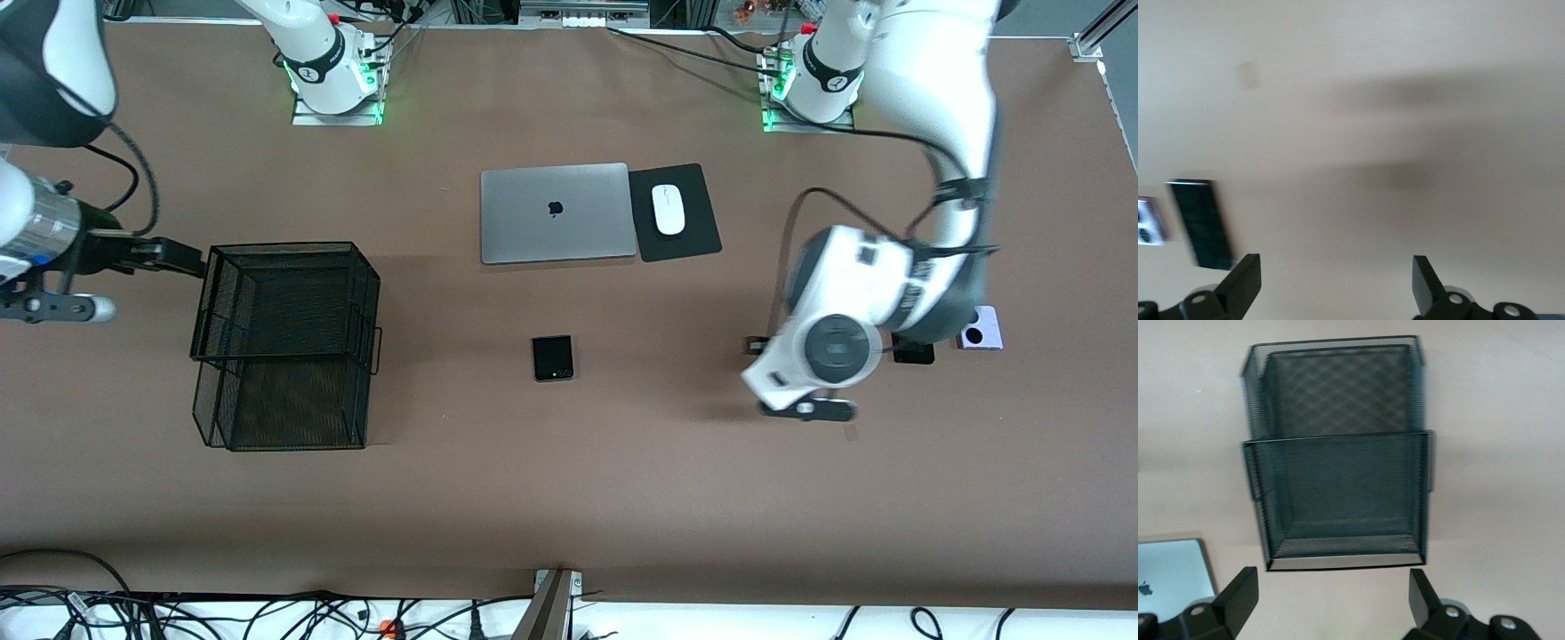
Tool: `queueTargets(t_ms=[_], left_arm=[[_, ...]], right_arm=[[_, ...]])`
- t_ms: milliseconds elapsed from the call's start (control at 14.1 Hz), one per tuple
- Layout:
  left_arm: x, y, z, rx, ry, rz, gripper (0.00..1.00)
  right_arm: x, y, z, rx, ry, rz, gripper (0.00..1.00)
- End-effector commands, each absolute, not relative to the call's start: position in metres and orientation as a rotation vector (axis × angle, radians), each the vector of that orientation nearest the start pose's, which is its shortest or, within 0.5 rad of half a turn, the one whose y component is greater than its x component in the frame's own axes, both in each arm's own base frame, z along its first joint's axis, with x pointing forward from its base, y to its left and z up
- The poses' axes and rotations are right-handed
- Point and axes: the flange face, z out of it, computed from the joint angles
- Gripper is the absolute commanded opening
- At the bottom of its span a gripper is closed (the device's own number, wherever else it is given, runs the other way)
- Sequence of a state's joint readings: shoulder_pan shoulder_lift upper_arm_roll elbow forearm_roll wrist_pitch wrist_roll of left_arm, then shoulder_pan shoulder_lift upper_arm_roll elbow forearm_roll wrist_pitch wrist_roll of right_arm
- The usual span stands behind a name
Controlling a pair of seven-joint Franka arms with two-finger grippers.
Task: Place phones with both arms
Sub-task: 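Reach the right gripper to the flip phone while the left gripper reaches the bar phone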
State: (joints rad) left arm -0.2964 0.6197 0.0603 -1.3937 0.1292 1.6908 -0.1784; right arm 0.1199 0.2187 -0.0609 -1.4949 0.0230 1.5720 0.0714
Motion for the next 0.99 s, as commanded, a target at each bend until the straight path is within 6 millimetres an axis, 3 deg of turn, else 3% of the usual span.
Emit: queueTargets(t_ms=[0, 142, 283, 425, 496, 637, 921], left_arm=[[0.623, -0.087, 0.323, -2.874, 0.286, 0.373, 1.00], [0.610, -0.045, 0.306, -2.863, 0.399, 0.335, 1.00], [0.593, 0.011, 0.285, -2.905, 0.389, 0.221, 1.00], [0.581, 0.057, 0.267, -2.944, 0.305, 0.159, 1.00], [0.579, 0.071, 0.262, -2.972, 0.230, 0.167, 1.00], [0.571, 0.089, 0.255, -3.032, 0.114, 0.183, 1.00], [0.548, 0.098, 0.227, -3.049, 0.086, 0.146, 1.00]], right_arm=[[0.612, 0.111, 0.521, -3.142, 0.056, 0.211, 1.00], [0.611, 0.177, 0.504, -3.139, 0.140, 0.159, 1.00], [0.611, 0.240, 0.473, -3.110, 0.144, 0.124, 1.00], [0.609, 0.307, 0.427, -3.101, 0.037, 0.043, 1.00], [0.605, 0.342, 0.401, -3.095, 0.020, 0.002, 1.00], [0.606, 0.373, 0.350, -3.087, 0.073, -0.046, 1.00], [0.589, 0.423, 0.288, -3.080, -0.043, -0.118, 1.00]])
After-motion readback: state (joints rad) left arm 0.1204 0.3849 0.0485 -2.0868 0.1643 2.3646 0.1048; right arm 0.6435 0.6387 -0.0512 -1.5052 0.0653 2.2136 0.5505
